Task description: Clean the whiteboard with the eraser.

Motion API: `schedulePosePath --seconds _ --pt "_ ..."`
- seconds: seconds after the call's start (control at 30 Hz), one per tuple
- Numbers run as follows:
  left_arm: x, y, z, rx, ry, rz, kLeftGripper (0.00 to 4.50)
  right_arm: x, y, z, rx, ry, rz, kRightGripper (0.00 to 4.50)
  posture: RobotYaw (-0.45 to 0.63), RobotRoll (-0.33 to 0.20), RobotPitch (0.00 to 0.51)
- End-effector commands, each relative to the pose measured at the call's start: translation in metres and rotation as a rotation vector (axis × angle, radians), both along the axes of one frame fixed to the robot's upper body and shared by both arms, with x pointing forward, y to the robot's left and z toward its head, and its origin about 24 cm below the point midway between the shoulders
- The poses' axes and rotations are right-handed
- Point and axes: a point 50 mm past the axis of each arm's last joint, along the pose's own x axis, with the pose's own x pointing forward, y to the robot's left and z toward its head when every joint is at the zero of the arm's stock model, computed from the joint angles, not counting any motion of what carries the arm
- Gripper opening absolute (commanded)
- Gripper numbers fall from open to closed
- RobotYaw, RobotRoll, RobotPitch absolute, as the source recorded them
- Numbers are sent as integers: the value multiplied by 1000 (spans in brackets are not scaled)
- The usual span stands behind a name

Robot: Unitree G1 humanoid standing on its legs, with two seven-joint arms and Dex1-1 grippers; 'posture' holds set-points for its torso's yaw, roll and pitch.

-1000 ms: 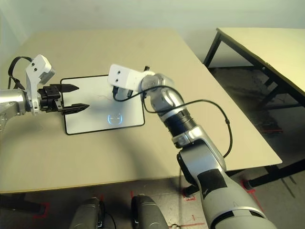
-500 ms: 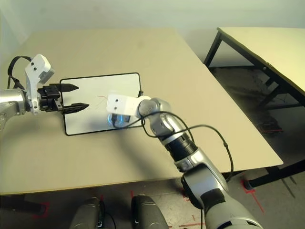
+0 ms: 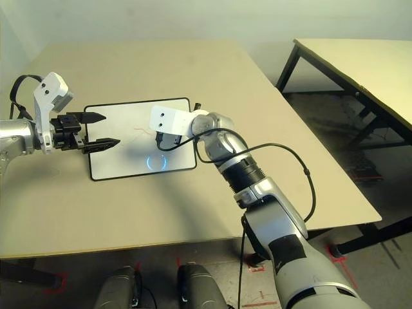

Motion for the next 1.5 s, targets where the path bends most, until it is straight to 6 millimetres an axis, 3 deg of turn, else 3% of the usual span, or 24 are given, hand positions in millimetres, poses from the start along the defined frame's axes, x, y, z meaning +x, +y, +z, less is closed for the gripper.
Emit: schedulePosePath --seconds 0.03,0.17,0.27,0.47,0.6,0.77,1.03,1.13,1.37,1.5 --pt "0 0 2 0 -6 -5 4500 -17 -1 -30 -37 103 29 620 42 0 67" --pt "0 0 2 1 -4 -7 4500 -38 2 -46 -56 155 72 619 39 0 68" --pt "0 -1 2 1 -5 -8 4500 -41 2 -50 -62 166 70 619 39 0 68" --pt "0 -1 1 2 -4 -11 4500 -22 1 -31 -27 103 16 619 40 0 64" --pt "1 0 2 6 -3 -11 4500 -2 7 -3 24 19 -10 619 43 0 63" --pt "-1 3 2 19 4 -8 4500 4 11 -1 14 10 6 619 52 0 66" --pt "-5 20 12 60 -7 32 4500 -36 21 -33 -49 113 152 618 62 0 73" --pt "-5 24 15 71 -13 42 4500 -42 21 -37 -63 128 166 618 60 0 78" --pt "-5 26 16 78 -11 42 4500 -4 15 -10 -38 19 53 618 58 0 82" --pt "-7 25 14 81 2 35 4500 7 15 -2 -36 -11 42 618 60 0 82"
